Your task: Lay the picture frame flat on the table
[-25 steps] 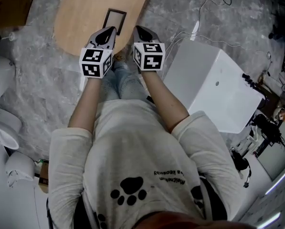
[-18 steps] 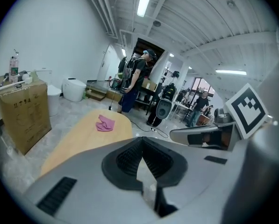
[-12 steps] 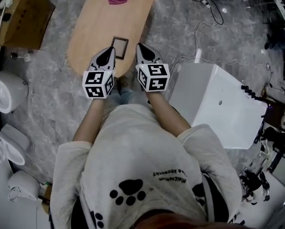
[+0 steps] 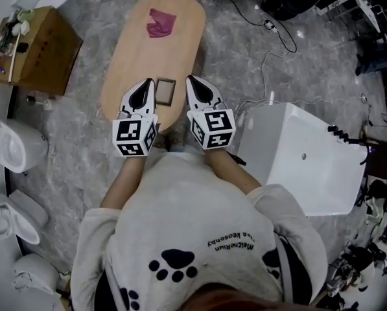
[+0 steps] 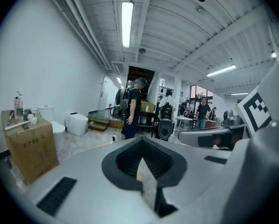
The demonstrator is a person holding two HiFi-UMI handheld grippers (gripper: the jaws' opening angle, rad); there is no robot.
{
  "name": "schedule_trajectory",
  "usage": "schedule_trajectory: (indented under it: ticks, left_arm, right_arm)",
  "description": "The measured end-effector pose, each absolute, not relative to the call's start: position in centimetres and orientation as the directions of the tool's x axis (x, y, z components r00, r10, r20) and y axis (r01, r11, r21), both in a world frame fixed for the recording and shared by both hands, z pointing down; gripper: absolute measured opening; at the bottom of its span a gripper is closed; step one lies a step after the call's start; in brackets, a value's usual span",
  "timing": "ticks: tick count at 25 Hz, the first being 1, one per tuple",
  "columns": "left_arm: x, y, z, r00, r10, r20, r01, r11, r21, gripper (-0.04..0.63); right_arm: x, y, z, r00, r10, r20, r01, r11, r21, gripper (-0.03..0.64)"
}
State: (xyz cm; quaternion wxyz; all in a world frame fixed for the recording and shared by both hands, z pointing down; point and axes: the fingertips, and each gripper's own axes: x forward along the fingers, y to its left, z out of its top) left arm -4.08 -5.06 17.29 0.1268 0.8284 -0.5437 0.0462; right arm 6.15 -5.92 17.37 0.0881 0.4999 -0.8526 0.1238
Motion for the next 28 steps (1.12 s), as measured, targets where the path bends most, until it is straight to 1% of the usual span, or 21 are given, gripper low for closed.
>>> schedule_trajectory:
  ticks: [6, 13, 15, 21, 28]
  left_arm:
    - [-4.1, -4.8, 12.1, 0.389, -0.912, 0.129, -0.920, -0.379, 0.098, 0.011]
    - [-3.2, -3.4, 6.6, 0.384, -0.923, 0.031, -0.922, -0.385, -0.031, 0.011]
    - [-2.9, -3.0, 5.9, 0.386, -0.922, 0.019, -0.921, -0.387, -0.040, 0.011]
    - [-2.9, -2.2, 6.6, 0.398, -0.917, 0.029, -0.917, -0.399, -0.017, 0.011]
    - [-2.3, -1.3, 7.3, 0.390, -0.920, 0.029, -0.921, -0.391, 0.004, 0.011]
  right_arm:
    - [5.7, -5.5, 11.9, -0.502, -0.851, 0.155, -0.864, 0.500, -0.056, 0.011]
    - [5.1, -4.4, 6.1, -0.546, -0.837, 0.034, -0.838, 0.546, -0.004, 0.011]
    - [4.9, -4.0, 5.6, -0.554, -0.832, 0.027, -0.832, 0.555, 0.019, 0.011]
    - [4.3, -3.1, 6.4, -0.562, -0.826, 0.040, -0.826, 0.563, 0.014, 0.011]
    - [5.6, -2.1, 6.8, -0.560, -0.828, 0.040, -0.828, 0.560, 0.009, 0.011]
